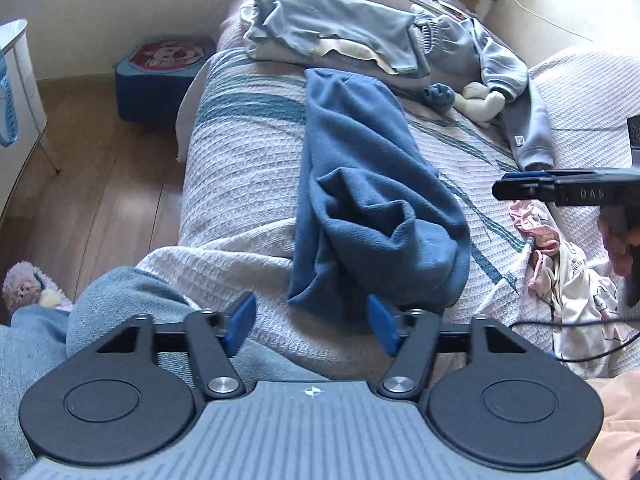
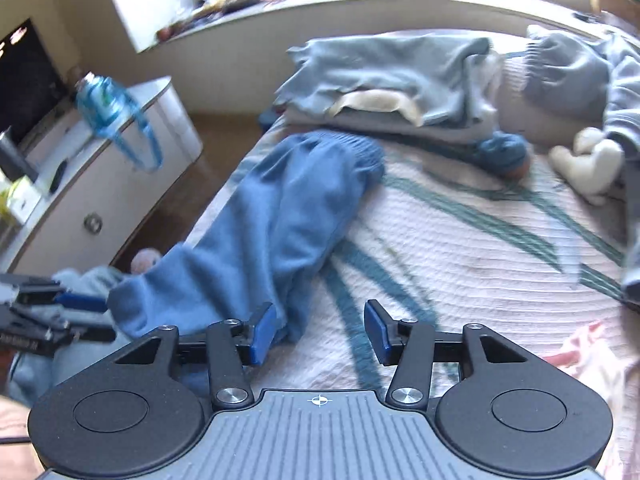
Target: Fold clothes
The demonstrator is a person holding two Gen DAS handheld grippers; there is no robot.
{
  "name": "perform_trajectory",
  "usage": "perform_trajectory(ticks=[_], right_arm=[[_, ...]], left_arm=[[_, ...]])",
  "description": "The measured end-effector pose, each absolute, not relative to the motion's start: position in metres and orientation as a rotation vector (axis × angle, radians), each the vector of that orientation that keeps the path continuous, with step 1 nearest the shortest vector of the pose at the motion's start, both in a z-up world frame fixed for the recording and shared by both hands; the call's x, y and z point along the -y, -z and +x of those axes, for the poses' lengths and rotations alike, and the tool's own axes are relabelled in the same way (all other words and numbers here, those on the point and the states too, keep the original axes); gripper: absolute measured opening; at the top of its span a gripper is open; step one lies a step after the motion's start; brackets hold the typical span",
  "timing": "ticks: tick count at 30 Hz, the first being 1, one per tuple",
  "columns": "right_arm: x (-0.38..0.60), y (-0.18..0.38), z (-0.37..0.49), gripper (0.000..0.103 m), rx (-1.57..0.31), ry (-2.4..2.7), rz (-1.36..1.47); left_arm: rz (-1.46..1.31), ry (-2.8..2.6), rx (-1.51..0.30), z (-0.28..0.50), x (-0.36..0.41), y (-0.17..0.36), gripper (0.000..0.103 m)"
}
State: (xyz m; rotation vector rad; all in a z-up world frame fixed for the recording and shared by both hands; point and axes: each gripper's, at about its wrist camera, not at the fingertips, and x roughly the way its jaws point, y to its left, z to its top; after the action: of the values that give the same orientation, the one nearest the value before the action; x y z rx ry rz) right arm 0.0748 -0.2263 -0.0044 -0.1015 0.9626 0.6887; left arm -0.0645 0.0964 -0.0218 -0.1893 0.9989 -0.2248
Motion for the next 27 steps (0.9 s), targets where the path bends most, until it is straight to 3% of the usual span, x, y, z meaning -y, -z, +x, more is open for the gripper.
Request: perform_trajectory(ticks=[5, 17, 27], right_arm=[[0.227, 0.016, 0.077, 0.051, -0.993, -0.673, -0.087], [0.227, 0.022, 0.075, 0.061, -0.987, -0.682, -0.091], [0.225, 0.024, 0.080, 0.062, -0.987, -0.688, -0.102]], left_arm=[[-0.177, 0.229, -0.996, -0.065, -0.093, 0.020, 0.082], [-0.108, 0.272, -1.018, -0.066, -0.074, 0.021, 0.098], [-0.103, 0.274, -1.034, -0.066, -0.070, 0.025, 0.100]])
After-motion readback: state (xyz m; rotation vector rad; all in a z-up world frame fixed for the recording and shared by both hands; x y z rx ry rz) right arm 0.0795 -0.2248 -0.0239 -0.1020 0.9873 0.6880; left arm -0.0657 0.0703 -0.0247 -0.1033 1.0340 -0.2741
